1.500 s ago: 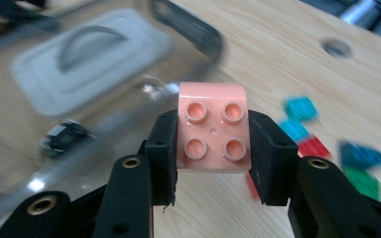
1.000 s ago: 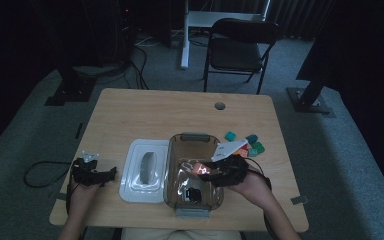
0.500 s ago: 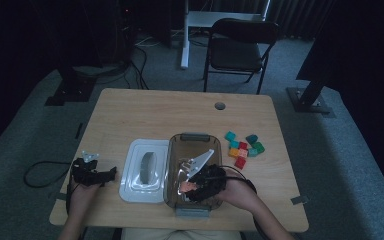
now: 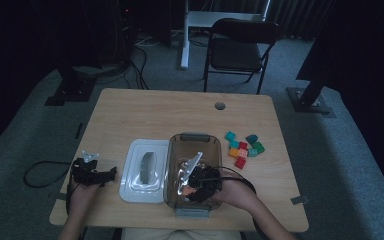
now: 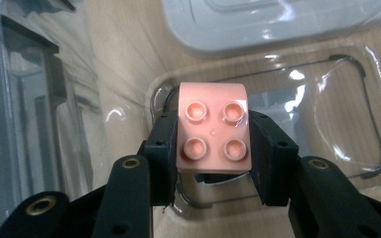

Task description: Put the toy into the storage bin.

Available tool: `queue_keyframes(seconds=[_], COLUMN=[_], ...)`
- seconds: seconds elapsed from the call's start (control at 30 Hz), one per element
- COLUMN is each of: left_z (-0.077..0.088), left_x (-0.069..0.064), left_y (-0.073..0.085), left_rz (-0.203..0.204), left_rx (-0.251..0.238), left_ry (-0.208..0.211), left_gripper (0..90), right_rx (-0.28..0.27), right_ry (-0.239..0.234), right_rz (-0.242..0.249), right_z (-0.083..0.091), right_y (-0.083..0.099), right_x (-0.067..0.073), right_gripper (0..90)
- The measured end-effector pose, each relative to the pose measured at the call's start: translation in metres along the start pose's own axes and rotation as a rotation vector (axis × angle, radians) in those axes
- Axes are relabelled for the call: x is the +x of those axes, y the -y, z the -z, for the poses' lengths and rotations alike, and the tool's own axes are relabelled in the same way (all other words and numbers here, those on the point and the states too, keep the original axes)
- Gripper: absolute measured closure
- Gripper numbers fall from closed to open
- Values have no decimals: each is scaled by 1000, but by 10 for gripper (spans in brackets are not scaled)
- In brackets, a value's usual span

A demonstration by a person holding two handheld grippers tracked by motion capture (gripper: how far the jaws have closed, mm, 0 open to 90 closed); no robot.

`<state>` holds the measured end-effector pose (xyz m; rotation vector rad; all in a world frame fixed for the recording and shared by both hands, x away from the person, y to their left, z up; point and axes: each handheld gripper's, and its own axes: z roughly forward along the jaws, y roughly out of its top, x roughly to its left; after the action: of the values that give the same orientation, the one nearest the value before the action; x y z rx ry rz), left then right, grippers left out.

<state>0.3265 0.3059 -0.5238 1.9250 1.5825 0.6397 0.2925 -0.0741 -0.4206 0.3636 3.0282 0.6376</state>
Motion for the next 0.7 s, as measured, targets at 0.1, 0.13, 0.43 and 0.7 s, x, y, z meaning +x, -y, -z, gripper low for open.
queue_keyframes(seconds=[0.1, 0.13, 0.43, 0.7], left_z=[0, 0, 0, 0], left_x=[0, 0, 0, 0], left_y=[0, 0, 0, 0], left_rz=[0, 0, 0, 0], left_rx=[0, 0, 0, 0], left_ry=[0, 0, 0, 0], left_gripper=[8, 8, 8, 9], right_rx=[1, -4, -70, -171], right_ry=[2, 3, 13, 32], right_rz=[1, 0, -9, -77], right_z=[0, 1, 10, 33], right_y=[0, 0, 2, 15], right_x=[0, 0, 2, -4], right_gripper=[557, 555, 500, 492])
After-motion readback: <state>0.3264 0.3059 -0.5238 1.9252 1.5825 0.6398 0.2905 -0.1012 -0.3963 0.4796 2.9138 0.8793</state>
